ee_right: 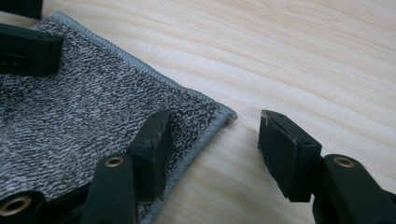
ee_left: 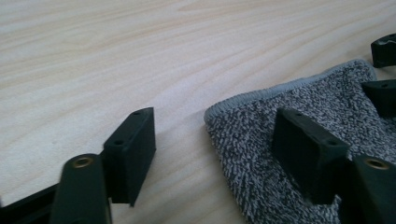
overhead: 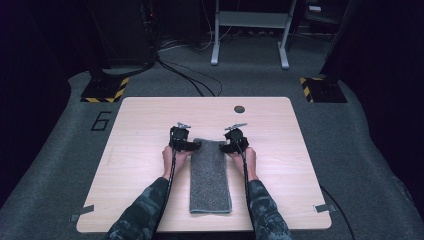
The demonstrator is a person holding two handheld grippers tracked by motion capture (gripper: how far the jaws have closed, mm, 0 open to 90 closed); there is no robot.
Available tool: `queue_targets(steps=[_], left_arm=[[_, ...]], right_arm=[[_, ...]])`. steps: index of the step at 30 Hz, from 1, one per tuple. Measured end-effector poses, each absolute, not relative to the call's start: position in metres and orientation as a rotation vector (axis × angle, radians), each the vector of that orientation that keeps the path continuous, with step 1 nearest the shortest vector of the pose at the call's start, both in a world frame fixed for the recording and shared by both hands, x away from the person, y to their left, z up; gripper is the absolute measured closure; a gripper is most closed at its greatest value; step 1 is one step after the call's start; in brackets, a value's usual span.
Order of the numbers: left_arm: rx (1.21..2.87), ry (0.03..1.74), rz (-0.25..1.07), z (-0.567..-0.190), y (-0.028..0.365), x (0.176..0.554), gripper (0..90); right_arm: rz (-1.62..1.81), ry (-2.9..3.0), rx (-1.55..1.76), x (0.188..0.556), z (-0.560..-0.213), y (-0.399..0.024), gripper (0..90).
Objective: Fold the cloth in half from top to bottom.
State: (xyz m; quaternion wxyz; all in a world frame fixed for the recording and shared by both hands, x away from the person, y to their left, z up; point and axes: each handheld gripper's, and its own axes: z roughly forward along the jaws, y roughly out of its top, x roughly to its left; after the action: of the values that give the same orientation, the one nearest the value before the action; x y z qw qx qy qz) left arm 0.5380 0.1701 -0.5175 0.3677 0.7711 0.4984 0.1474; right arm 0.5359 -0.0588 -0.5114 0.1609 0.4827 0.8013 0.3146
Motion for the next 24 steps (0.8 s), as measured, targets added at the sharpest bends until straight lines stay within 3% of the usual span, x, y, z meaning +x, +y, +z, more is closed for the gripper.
queue_targets(steps=[13, 24], left_arm=[[2.021, 1.215, 0.443, -0.5183, 0.1666, 0.5327, 63.6], [2.039, 1.174, 0.452, -0.5195, 0.1638, 0.5295, 81.4]], right_arm=[[0.897, 2.355, 1.315, 0.5347, -0.5090, -0.0528, 72.7], [0.918, 2.357, 1.339, 0.5344, -0.5090, -0.0495, 85.4]])
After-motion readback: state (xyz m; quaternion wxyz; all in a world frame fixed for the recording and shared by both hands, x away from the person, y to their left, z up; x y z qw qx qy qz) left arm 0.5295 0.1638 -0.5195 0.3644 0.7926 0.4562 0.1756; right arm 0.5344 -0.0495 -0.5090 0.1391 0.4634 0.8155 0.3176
